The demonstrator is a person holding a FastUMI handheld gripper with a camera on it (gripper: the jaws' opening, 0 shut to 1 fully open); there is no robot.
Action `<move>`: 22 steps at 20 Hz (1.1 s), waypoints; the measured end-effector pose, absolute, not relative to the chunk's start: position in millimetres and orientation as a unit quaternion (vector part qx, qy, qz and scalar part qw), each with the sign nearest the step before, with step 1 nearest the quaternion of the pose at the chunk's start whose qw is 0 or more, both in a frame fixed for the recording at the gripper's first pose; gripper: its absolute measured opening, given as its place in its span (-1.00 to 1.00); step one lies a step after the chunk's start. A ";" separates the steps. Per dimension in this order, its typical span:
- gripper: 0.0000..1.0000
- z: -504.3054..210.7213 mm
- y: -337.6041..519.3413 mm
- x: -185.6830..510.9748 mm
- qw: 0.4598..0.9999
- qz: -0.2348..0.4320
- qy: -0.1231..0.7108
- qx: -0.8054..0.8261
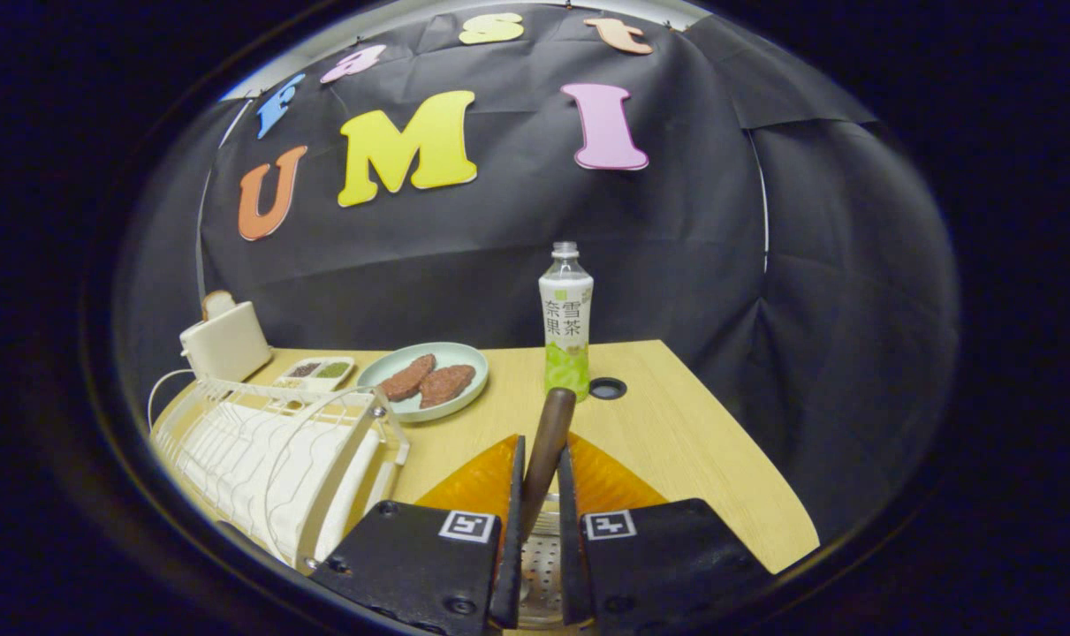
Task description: Take the plate from the dish rack, then take the spoon from the basket and place it into the plate.
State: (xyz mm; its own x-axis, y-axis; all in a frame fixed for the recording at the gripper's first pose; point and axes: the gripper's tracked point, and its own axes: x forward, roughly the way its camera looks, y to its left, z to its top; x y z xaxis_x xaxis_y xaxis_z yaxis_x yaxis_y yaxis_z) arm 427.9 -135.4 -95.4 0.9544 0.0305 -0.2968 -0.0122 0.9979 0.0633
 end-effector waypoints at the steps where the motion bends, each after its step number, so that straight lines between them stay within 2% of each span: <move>1: -0.63 -91.8 -137.8 425.3 0.989 -0.006 0.148 0.020; 9: -0.68 -32.2 -122.6 381.5 0.994 -0.025 0.102 0.012; 19: -0.68 68.4 -83.7 268.3 0.999 -0.012 0.007 0.033; 22: -0.69 82.6 -69.1 233.4 1.000 -0.005 0.001 0.025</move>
State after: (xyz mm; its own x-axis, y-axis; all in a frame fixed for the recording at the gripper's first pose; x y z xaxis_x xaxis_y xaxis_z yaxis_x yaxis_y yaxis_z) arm 233.4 -69.1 82.6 1.0000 -0.0090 -0.0025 0.0091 0.9987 0.0497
